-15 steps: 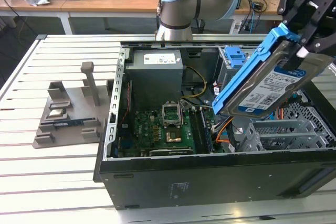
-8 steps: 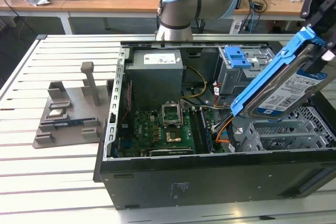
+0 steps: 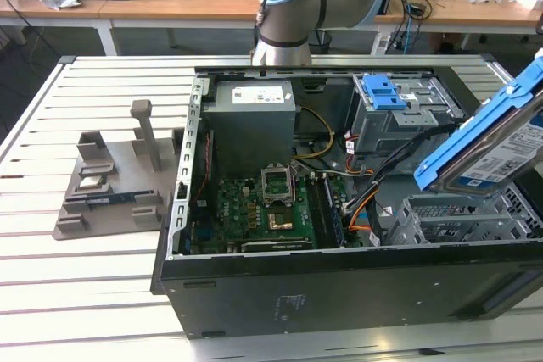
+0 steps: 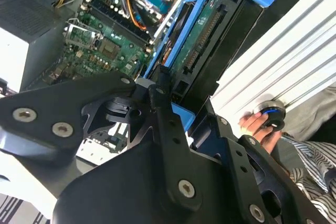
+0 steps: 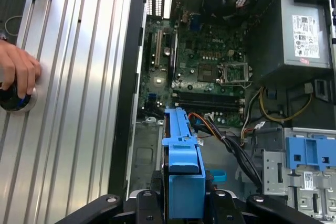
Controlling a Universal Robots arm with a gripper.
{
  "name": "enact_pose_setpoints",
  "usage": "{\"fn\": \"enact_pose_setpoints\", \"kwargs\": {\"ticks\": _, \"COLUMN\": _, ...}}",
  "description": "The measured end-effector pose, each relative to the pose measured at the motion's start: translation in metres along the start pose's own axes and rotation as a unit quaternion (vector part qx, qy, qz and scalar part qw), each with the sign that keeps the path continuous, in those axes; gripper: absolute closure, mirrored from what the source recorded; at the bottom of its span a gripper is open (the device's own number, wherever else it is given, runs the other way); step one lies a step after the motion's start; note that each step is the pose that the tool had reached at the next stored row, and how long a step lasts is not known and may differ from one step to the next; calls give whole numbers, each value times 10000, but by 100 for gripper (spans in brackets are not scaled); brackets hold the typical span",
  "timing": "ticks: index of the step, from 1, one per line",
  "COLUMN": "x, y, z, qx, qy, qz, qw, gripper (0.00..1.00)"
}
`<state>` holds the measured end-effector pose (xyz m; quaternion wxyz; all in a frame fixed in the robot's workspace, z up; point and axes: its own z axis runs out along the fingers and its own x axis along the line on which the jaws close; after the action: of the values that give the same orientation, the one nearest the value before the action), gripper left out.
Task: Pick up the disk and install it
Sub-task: 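Pick up the disk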
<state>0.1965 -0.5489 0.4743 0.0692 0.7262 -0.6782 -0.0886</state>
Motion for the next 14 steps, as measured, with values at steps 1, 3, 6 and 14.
{"fn": "enact_pose_setpoints", "kwargs": {"ticks": 1, "x": 6, "y": -44, "z": -10, "qx": -5, "qy": 0, "qz": 1, "qw": 10000, "gripper": 63}}
{"fn": "enact_pose_setpoints", "kwargs": {"ticks": 3, "x": 11, "y": -117, "z": -27, "qx": -12, "qy": -1, "qz": 0, "qw": 10000, "gripper": 63}}
{"fn": "enact_pose_setpoints", "kwargs": {"ticks": 6, "x": 19, "y": -230, "z": -62, "qx": -17, "qy": -1, "qz": 1, "qw": 10000, "gripper": 63}}
{"fn": "enact_pose_setpoints", "kwargs": {"ticks": 14, "x": 37, "y": -518, "z": -264, "qx": -105, "qy": -7, "qz": 3, "qw": 9999, "gripper": 63}}
